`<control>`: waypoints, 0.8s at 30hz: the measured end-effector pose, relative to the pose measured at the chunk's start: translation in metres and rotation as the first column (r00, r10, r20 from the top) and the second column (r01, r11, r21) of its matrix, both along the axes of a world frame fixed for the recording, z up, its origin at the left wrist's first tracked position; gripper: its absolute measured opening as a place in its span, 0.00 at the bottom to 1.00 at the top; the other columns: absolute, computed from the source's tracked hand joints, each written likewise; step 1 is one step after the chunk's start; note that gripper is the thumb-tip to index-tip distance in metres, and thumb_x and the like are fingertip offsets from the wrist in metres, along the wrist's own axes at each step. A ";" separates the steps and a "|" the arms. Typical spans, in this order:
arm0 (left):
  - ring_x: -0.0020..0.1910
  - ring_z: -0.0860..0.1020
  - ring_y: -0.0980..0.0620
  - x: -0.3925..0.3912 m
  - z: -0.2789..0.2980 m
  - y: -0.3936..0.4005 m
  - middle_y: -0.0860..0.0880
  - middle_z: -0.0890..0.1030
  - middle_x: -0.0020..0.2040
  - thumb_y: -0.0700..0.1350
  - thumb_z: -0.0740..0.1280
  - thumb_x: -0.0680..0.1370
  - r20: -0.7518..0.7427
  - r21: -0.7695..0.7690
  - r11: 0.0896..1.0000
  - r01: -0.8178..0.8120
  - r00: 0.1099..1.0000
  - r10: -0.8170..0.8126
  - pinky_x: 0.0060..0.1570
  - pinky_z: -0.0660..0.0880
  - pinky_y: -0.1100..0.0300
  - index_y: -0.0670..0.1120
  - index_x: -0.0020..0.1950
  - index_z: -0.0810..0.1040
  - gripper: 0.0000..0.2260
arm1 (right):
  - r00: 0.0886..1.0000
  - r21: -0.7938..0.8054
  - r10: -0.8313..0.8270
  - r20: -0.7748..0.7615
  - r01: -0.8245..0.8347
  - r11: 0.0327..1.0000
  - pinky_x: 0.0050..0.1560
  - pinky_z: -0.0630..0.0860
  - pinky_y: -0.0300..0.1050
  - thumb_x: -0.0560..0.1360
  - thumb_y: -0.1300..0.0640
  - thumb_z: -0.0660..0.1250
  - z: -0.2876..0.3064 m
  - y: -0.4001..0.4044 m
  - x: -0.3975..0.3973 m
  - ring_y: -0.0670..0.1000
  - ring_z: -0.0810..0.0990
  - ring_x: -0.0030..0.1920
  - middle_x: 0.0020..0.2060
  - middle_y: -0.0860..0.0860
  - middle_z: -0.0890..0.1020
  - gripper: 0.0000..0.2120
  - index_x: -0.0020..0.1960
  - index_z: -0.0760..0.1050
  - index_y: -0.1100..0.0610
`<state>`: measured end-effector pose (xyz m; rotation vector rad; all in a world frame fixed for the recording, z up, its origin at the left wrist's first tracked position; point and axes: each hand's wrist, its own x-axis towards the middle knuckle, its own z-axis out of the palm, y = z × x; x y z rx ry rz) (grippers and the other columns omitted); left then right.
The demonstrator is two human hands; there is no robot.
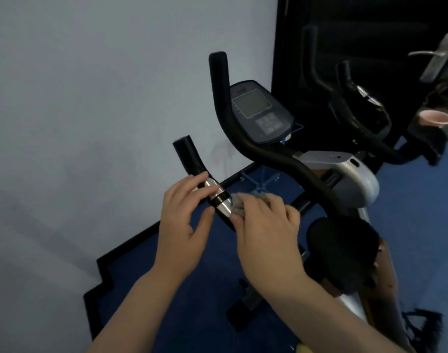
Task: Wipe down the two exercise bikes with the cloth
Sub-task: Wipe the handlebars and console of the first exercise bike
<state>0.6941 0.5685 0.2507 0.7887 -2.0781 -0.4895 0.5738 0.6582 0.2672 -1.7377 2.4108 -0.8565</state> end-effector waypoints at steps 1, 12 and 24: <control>0.69 0.67 0.54 0.002 -0.001 -0.003 0.51 0.72 0.69 0.40 0.65 0.78 0.011 0.000 1.000 0.027 1.000 -0.027 0.70 0.60 0.63 0.46 0.64 0.77 0.14 | 1.000 -0.006 0.003 0.030 -0.003 1.000 0.69 0.53 0.42 0.83 0.49 0.52 -0.007 0.000 0.000 0.46 0.64 0.68 0.64 0.43 0.72 0.23 0.77 0.56 0.48; 0.72 0.65 0.59 0.022 0.004 -0.020 0.55 0.68 0.73 0.33 0.60 0.79 -0.073 0.026 0.993 0.118 0.991 -0.116 0.68 0.59 0.72 0.51 0.69 0.72 0.21 | 0.987 -0.213 -0.001 0.163 0.036 0.976 0.53 0.75 0.47 0.82 0.46 0.47 0.009 -0.055 0.038 0.48 0.77 0.59 0.68 0.44 0.70 0.22 0.75 0.61 0.47; 0.73 0.61 0.64 0.015 0.029 -0.060 0.52 0.65 0.75 0.24 0.54 0.75 -0.048 0.041 0.995 0.096 0.994 -0.094 0.72 0.56 0.69 0.46 0.76 0.63 0.32 | 0.975 -0.259 0.030 0.220 0.029 0.966 0.44 0.70 0.44 0.82 0.46 0.47 0.028 -0.102 0.039 0.51 0.77 0.54 0.62 0.50 0.73 0.23 0.74 0.61 0.51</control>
